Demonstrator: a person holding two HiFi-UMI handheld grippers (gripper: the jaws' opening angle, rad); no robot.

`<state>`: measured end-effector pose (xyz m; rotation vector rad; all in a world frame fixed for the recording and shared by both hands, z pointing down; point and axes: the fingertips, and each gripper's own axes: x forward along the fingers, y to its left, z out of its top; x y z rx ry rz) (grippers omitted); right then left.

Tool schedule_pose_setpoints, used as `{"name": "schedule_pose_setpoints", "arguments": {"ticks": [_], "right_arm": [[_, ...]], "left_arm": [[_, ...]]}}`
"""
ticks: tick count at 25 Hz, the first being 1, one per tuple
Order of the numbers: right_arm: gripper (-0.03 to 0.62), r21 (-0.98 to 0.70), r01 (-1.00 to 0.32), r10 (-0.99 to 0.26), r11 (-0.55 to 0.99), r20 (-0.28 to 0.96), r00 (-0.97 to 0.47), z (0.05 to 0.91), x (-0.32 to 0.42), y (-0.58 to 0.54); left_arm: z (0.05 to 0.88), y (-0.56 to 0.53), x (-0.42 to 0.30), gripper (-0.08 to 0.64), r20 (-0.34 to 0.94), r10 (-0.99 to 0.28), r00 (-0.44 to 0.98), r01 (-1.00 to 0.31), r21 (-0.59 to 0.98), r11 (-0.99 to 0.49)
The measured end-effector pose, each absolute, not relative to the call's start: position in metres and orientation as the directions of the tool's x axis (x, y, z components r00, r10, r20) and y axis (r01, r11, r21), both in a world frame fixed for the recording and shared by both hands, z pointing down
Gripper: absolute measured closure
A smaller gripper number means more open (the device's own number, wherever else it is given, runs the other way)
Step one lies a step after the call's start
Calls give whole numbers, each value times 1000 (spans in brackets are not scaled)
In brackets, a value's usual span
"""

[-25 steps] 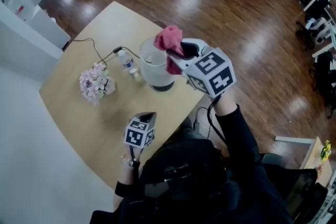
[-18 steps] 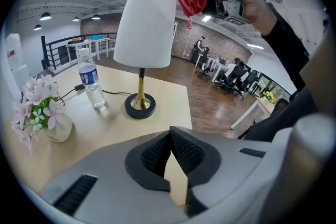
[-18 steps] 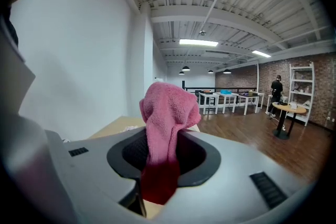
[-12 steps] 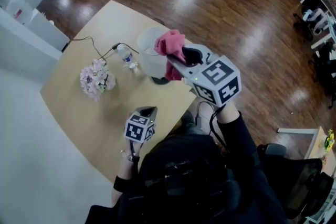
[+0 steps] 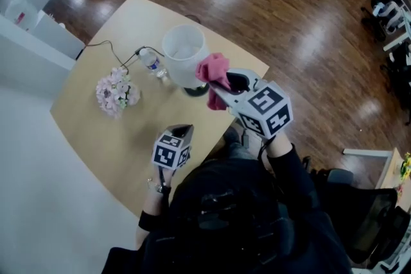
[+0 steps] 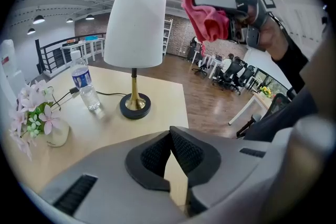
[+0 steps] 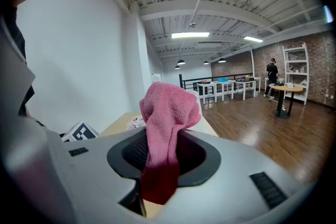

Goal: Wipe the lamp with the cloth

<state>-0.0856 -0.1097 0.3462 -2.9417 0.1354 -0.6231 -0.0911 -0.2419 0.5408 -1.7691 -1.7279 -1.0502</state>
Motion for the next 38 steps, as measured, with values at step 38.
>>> {"name": "schedule_pose_setpoints", "arguments": {"ticks": [38], "right_arm": [[462,-81,-349,-332,-934,560,759,620,21,-85]], "left_arm": [[578,-234,-108,558,910,410,-56,929,199,-313]]}}
